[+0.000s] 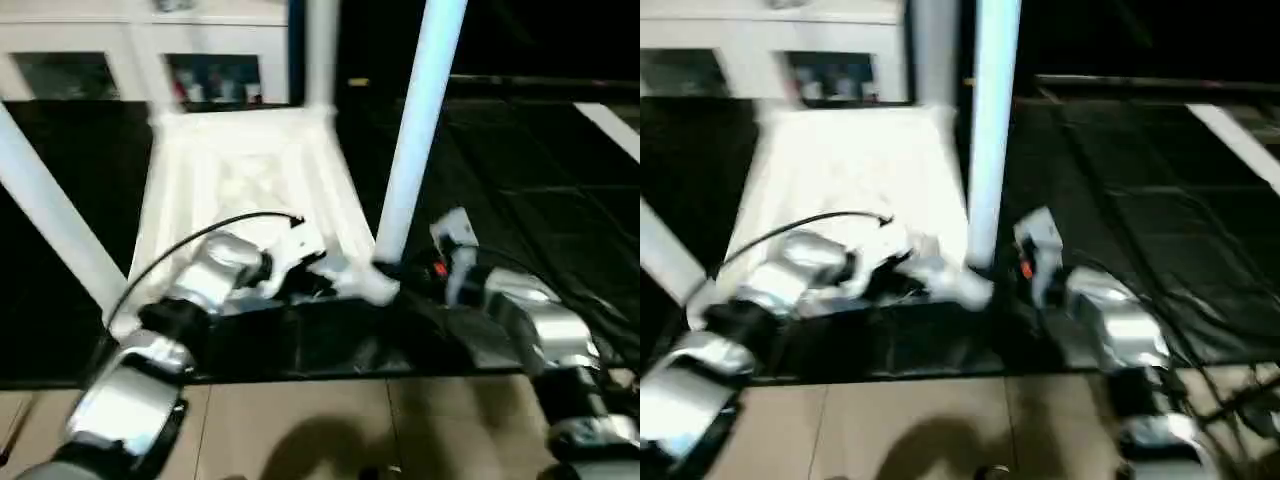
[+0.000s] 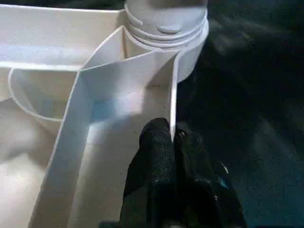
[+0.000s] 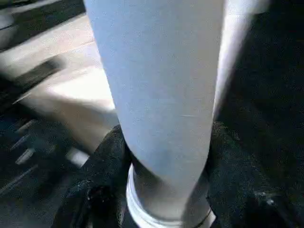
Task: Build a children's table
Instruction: Rotate leg to tighten
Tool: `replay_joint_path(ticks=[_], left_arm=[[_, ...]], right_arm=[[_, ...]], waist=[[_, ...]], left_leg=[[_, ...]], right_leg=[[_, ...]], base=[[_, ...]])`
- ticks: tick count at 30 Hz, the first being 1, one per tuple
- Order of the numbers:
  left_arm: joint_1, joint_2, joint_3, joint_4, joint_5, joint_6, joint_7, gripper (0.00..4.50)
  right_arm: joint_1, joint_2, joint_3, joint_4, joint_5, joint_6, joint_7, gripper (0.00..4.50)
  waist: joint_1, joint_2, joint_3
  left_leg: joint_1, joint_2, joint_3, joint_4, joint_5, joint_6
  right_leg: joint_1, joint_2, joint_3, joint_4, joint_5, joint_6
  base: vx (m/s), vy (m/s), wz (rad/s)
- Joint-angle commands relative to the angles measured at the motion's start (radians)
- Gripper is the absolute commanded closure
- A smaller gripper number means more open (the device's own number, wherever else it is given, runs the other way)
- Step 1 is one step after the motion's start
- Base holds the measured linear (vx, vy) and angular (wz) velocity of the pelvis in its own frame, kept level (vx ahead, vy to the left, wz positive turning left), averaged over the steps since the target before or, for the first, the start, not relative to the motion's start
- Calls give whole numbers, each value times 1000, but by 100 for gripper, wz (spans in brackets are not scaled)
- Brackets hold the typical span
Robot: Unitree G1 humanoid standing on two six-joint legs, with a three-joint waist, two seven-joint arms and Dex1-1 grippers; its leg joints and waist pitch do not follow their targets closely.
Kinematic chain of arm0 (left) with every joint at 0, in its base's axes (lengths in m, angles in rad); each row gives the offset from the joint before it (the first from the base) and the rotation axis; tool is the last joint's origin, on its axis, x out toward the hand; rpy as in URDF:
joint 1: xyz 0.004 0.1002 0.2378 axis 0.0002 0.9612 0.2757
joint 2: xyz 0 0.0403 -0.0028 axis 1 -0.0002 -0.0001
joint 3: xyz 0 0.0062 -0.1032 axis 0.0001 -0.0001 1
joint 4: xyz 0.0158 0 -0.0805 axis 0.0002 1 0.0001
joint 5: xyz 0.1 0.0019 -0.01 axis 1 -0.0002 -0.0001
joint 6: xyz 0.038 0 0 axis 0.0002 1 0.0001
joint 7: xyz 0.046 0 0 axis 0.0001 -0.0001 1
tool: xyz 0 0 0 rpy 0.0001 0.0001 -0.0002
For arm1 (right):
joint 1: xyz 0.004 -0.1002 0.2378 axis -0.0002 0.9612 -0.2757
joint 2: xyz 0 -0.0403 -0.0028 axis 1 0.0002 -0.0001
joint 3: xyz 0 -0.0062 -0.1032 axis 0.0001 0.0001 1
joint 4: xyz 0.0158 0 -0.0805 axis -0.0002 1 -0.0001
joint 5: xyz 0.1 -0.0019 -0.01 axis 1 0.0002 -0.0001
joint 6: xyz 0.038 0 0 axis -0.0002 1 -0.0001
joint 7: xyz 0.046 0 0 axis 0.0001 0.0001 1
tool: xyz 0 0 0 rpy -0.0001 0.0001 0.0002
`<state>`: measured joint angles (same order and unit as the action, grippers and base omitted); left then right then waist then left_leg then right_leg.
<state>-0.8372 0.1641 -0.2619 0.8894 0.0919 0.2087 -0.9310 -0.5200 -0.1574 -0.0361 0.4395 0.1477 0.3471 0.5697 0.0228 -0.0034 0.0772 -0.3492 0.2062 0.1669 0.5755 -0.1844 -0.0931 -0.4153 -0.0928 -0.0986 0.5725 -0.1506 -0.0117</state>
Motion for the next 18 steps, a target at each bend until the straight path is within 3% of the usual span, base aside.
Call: replay_joint_path(ticks=[1,4,6,7,10,16,18], left_arm=[[-15,-71,2,20,-23,13,68,450],[-33,-92,31,33,-30,24,133,450],[-38,-95,41,22,-22,27,167,450],[-36,-92,40,15,-19,26,164,450],[-26,-82,28,-3,-7,18,142,450],[15,-41,-5,-50,1,-19,39,450],[58,10,-40,-89,0,-84,-81,450]], right_arm=[[-11,81,62,41,-2,38,-76,253],[-28,142,56,65,-9,16,-141,254],[-34,169,75,79,-31,-26,-150,254],[-33,172,78,79,-32,-37,-143,220],[-25,178,77,70,-29,-44,-127,199],[3,133,94,30,-12,-64,-35,134],[26,69,95,-7,15,-69,80,129]], waist=[[2,-6,-48],[1,0,-53],[0,0,-52],[1,-3,-53],[1,-6,-52],[4,-4,-55],[7,0,-55]], left_leg=[[-8,-7,-7,-66,-304,24],[-9,0,-9,-75,-295,46],[-10,7,-7,-80,-288,51],[-8,7,-6,-80,-286,55],[-9,8,-1,-80,-273,70],[-11,9,4,-77,-225,88],[-11,12,3,-78,-219,98]], right_leg=[[48,-46,18,-115,-674,-50],[54,-47,17,-115,-585,-67],[52,-46,26,-101,-481,-115],[53,-46,30,-96,-453,-135],[55,-46,36,-91,-420,-157],[59,-48,41,-83,-360,-183],[62,-48,42,-81,-334,-194]], base=[[0,0,0],[0,0,0],[0,0,0],[0,0,0],[0,0,0],[0,0,0],[0,0,0]])
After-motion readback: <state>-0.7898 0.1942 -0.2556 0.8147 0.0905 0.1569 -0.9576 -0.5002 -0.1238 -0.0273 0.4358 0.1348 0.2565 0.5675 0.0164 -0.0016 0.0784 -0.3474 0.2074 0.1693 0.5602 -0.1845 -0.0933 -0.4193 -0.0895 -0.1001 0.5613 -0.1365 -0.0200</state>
